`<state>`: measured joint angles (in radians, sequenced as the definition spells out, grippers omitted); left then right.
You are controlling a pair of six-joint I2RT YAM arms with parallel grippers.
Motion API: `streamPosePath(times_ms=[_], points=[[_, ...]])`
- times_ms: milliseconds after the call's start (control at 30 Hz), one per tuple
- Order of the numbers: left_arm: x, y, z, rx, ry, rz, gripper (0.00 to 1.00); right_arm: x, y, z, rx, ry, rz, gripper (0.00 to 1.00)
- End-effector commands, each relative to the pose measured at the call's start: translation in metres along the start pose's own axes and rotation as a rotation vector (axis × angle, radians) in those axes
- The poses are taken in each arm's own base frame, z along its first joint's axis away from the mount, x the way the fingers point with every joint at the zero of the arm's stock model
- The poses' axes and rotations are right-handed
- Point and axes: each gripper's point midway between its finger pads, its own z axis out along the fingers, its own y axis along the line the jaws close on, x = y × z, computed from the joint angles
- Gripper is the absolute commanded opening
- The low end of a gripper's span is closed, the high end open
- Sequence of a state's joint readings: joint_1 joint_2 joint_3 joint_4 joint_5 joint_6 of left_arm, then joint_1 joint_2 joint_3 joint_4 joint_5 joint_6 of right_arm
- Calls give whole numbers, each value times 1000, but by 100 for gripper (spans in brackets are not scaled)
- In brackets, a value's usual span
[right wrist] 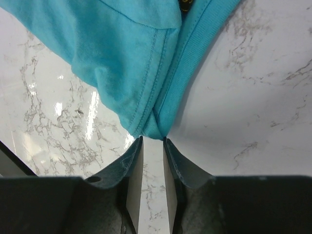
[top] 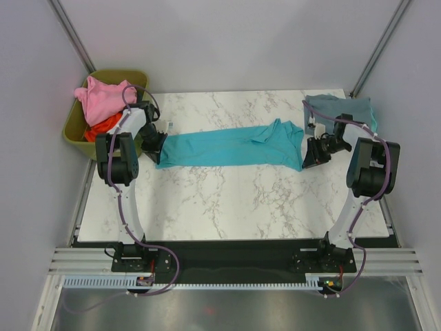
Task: Fold and stack the t-shirts
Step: Fold the tshirt
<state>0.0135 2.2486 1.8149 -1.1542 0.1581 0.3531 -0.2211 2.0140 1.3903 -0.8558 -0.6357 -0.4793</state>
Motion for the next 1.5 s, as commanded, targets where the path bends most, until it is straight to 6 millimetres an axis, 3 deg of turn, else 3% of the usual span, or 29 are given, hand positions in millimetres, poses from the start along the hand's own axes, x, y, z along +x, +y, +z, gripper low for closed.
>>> streamPosePath(times_ms=[0,133,300,500,733,1100,1167,1367,1433,1467], points=[[-7,2,-17,-24,-33,38,2,-7,-2,-2,-25,-21,-4,31],[-7,1,-17,-19,-32,37,2,-17,-4,-11,-13,-75,-12,34],[-6,2,-17,-20,-31,39,2,-36,10,-26,-44,-145,-29,36],[-8,1,-17,-20,-34,39,2,-35,23,-20,-135,-139,5,35],[-7,1,-17,-17,-32,36,2,-24,14,-3,-155,-82,49,35],[-5,1,-16,-19,-27,31,2,-23,6,7,-158,-51,53,38],[-9,-10,-15,-19,-23,61,2,-22,6,8,-169,-49,55,37],[-9,-12,-15,-23,-21,70,2,-14,19,13,-260,-26,55,32],[-10,-12,-15,-28,-20,70,2,-8,22,14,-275,-10,71,26],[-9,-12,-15,-28,-20,70,2,-7,22,14,-274,-8,68,17]])
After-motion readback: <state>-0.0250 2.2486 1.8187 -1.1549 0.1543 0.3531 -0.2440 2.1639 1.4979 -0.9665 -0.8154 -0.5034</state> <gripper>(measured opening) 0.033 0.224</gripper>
